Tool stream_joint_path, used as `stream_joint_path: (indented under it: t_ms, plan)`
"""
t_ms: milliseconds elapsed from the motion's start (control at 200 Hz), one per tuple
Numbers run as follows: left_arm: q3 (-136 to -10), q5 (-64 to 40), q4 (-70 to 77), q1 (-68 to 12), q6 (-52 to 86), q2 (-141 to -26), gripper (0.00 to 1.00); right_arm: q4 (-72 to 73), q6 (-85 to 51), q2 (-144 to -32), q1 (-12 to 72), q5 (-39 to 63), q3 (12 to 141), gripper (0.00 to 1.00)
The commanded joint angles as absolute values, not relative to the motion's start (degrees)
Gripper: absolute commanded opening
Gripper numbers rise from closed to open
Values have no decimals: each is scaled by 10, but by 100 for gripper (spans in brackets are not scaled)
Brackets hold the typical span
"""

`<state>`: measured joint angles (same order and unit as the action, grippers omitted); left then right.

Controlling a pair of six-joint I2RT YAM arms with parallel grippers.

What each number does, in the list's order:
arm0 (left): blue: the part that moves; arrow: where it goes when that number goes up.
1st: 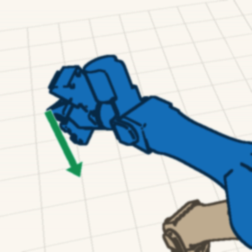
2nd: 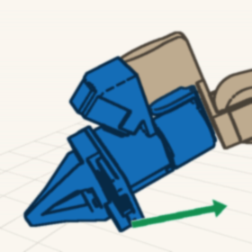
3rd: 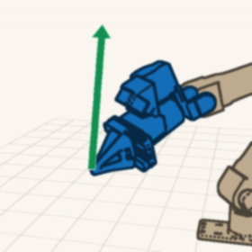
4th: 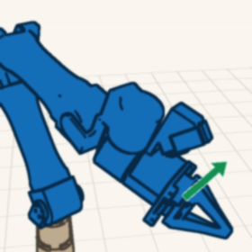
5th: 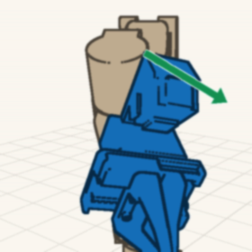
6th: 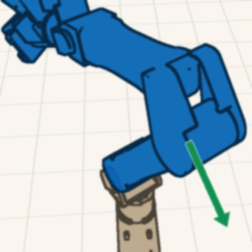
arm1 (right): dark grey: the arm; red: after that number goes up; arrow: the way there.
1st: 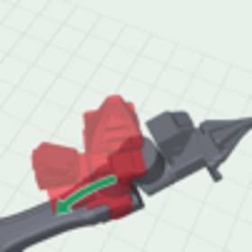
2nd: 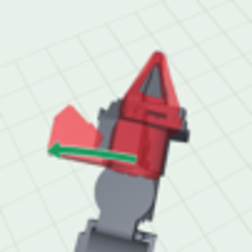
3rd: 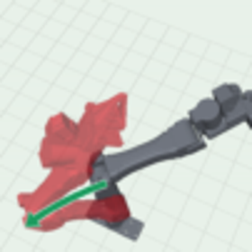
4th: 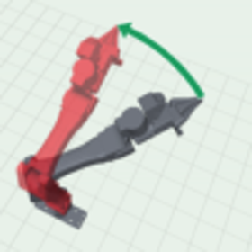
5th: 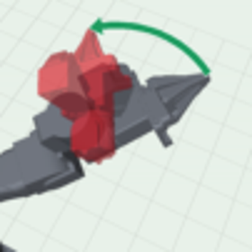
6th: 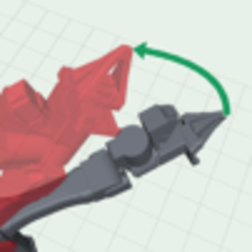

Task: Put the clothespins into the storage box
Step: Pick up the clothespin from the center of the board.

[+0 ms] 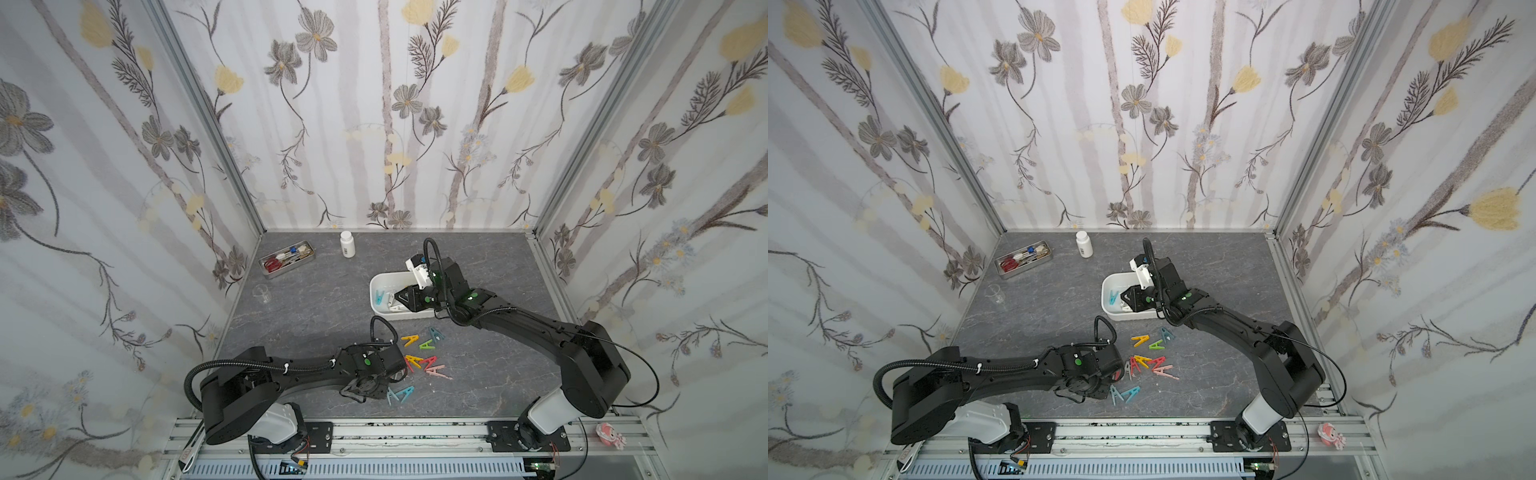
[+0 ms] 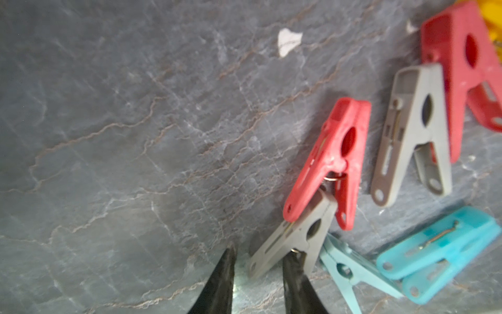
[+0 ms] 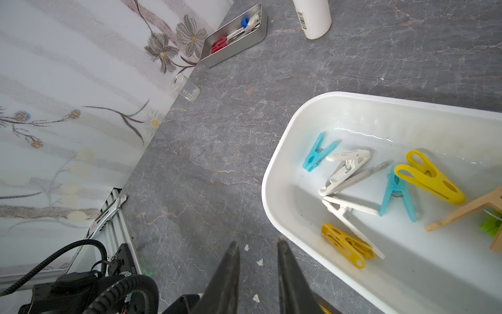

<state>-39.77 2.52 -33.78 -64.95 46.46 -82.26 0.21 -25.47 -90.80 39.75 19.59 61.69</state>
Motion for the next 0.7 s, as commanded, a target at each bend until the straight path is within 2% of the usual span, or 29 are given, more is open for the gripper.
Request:
stream_joint_path:
  t_ms: [0,90,260,395,694]
  plan:
    - [-398,6,-312,-652,456,-833,30,15,-255,-910,397,205,618,26]
    - [-399,6,-311,-653,455,-837,29,13,-253,-910,397,205,618,26]
    - [-401,8,-310,-653,456,-840,20,14,-254,-910,397,206,618,26]
    - [-399,7,-310,-653,456,-838,10,13,-254,-910,398,206,618,27]
    - [-396,8,-330,-653,463,-799,2,2,-255,-910,398,208,625,27]
